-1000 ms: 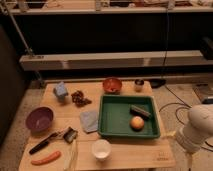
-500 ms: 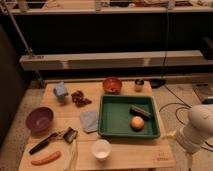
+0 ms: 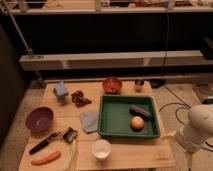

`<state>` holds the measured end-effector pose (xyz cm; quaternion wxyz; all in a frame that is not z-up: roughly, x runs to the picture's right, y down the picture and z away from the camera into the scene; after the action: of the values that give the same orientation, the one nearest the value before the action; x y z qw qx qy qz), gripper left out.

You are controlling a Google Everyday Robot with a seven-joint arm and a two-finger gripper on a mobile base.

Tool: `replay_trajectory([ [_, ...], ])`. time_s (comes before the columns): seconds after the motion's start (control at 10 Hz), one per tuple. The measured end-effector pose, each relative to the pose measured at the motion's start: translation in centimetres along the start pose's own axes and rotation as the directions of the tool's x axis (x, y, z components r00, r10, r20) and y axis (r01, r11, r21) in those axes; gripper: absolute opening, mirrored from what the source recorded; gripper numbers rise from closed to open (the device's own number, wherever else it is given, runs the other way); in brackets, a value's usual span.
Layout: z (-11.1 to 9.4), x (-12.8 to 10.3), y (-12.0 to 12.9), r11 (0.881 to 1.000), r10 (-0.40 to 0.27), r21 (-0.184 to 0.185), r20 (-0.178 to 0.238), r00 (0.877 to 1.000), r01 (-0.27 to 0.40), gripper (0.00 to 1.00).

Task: Place eraser in paper cup

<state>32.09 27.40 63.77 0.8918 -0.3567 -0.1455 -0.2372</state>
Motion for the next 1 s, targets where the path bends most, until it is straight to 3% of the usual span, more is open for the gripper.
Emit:
replay_trajectory([
  [1.0, -0.28, -0.05, -0.23, 1.000, -0.001, 0.009, -0.006, 1.000, 0.001, 0.80],
])
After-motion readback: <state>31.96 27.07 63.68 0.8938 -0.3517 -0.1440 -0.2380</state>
